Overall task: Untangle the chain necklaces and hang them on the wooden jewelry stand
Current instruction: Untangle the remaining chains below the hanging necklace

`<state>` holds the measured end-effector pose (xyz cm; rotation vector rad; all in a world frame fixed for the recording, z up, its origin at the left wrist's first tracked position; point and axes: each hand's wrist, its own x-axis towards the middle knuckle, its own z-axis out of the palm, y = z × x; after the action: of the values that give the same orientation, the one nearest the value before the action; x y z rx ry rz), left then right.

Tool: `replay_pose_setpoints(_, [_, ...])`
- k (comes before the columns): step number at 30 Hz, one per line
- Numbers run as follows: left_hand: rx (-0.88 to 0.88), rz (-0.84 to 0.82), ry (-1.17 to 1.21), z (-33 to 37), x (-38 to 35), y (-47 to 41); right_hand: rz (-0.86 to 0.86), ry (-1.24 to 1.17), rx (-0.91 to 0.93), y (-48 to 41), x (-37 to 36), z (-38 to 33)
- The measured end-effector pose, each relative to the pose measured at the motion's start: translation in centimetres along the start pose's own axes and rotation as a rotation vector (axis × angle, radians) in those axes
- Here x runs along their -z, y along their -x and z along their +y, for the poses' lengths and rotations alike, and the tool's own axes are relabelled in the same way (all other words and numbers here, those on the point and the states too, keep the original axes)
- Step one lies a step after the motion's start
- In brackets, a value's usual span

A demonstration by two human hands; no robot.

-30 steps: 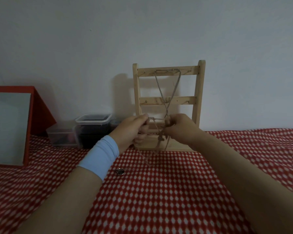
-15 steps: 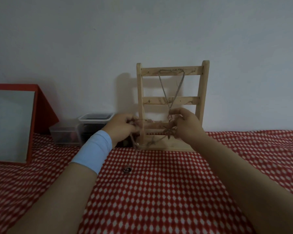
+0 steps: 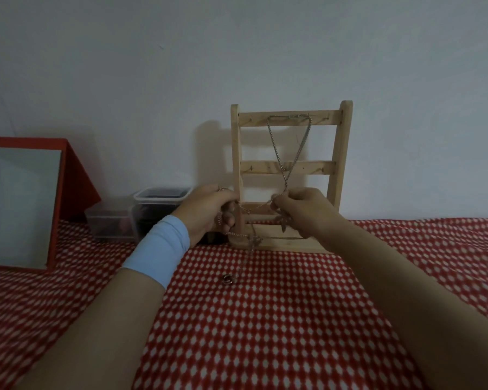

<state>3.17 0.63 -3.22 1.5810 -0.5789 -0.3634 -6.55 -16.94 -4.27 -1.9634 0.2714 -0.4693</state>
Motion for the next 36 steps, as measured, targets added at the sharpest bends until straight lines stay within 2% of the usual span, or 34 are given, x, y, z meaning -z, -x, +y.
replay_pose_setpoints(6, [0.187, -0.278, 0.339, 0.4, 1.6, 0.3, -0.345, 0.231, -0.254, 0.1, 2.4, -0.8])
replay_pose_setpoints(8, [0.197, -0.302, 0.314, -0.3, 1.7, -0.1, -0.428, 0.345, -0.336, 0.0, 2.8, -0.6])
replay_pose_setpoints(13, [0.257, -0.401, -0.066, -3.0, 0.0, -0.5, -0.418, 0.708, -0.378, -0.7, 2.6, 0.9])
replay_pose_setpoints(16, [0.231, -0.392, -0.545, -3.2, -1.5, -0.3, -0.452, 0.743, -0.355, -1.0, 2.8, 1.7])
replay_pose_setpoints(18, [0.137, -0.345, -0.778, -3.0, -2.4, 0.0, -0.450, 0.839, -0.211, -1.1, 2.8, 1.9])
replay_pose_setpoints(21, [0.094, -0.418, -1.025, -2.9, -3.2, 0.6, -0.335, 0.933, 0.048, -0.8, 2.0, 1.4])
replay_pose_setpoints(23, [0.105, -0.454, -1.133, -3.1, -3.3, 0.6, -0.356, 0.862, 0.110, -0.5, 1.1, 1.4])
replay_pose_setpoints(26, [0.120, -0.479, -1.189, -3.1, -3.0, 0.5, -0.492, 0.869, 0.135, -0.3, -0.1, 2.4])
replay_pose_setpoints(31, [0.386, -0.583, -1.307, -1.6, -1.1, 0.3, -0.496, 0.882, 0.148, -0.6, -0.1, 3.0])
replay_pose_setpoints(36, [0.490, -0.547, -1.570, -0.7, -0.3, 0.4, -0.516, 0.793, 0.162, -0.6, -0.5, 3.0])
